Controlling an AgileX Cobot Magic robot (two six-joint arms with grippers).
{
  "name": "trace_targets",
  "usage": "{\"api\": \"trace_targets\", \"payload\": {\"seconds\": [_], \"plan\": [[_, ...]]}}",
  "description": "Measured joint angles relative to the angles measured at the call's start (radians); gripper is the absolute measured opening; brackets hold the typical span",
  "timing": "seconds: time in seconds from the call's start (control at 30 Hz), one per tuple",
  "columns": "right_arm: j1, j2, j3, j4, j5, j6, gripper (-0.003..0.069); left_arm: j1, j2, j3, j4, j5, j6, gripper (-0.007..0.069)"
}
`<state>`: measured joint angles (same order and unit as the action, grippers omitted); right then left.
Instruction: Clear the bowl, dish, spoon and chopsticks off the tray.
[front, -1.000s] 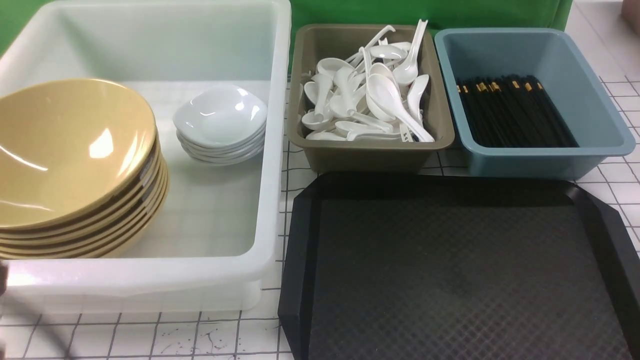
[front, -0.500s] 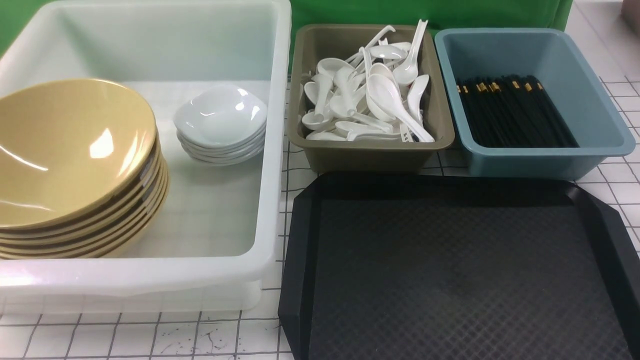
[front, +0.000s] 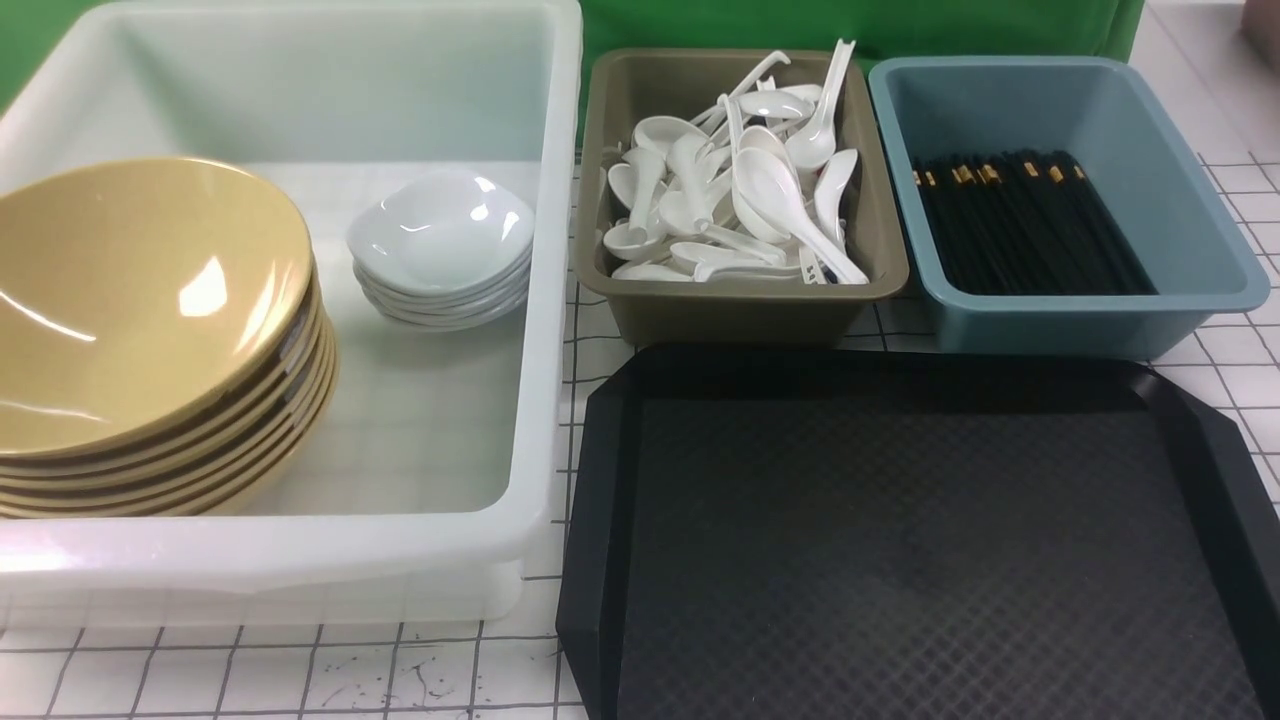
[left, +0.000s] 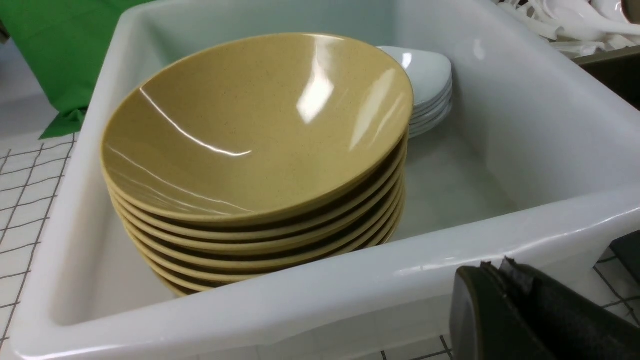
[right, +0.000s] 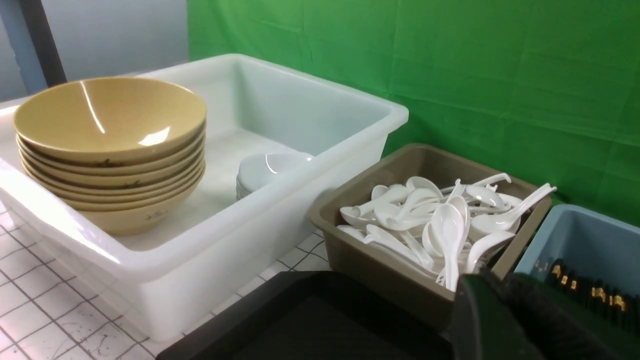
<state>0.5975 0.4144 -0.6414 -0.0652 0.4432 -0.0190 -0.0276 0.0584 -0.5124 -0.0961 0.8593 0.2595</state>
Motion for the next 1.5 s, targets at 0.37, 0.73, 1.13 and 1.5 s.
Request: {"api": "trace_targets", "payload": {"seconds": [0.37,0.73,1.13,1.5], "plan": [[-0.262,-0.262,0.341,-0.038,-0.156,0.003,0.0035,0.0,0.0,0.0,0.0,0.0,0.0,-0.0012],[-0.68,-0.419,0.669,-0.041,-0.289,0.134,0.0035,0.0,0.0,0.0,0.0,0.001,0.0,-0.0012],[-0.696,-0.426,0.669,-0.043,-0.128,0.148,0.0035,0.0,0.0,0.0,0.0,0.004,0.0,-0.0012],[-0.696,-0.426,0.668,-0.043,-0.127,0.15,0.0037,0.0,0.0,0.0,0.0,0.004,0.0,-0.0012]]}}
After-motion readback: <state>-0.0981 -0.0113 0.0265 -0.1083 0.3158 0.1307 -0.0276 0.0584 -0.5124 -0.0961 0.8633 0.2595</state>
